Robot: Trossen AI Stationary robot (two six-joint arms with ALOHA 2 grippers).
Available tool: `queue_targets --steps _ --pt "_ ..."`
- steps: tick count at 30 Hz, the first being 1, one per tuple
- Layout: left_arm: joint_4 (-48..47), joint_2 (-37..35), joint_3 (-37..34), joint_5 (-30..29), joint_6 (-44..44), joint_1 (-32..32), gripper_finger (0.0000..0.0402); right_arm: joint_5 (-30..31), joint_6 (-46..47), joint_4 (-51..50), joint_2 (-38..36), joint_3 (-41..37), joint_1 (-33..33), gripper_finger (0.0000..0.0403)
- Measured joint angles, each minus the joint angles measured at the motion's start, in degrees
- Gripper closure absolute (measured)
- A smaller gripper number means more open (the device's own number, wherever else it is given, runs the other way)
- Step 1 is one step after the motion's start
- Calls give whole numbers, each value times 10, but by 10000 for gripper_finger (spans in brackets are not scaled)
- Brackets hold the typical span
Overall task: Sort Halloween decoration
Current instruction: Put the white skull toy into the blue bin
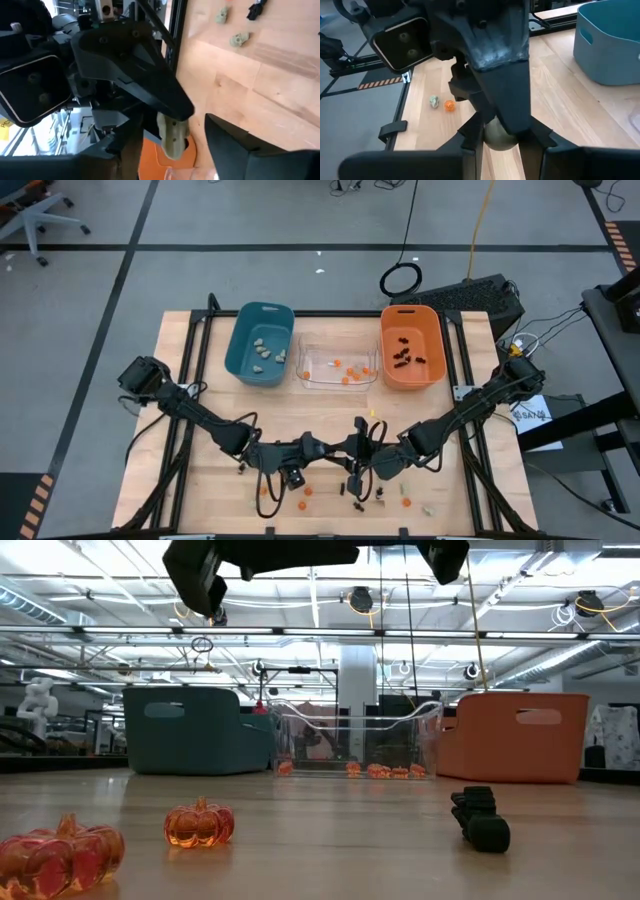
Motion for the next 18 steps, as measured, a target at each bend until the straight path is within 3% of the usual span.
queue_targets --steps 12,18 --pt "3 0 0 19 -5 2 336 -1 -10 4 0 0 -1 336" --pt "3 0 0 19 -5 2 349 8 -27 7 5 0 -1 303"
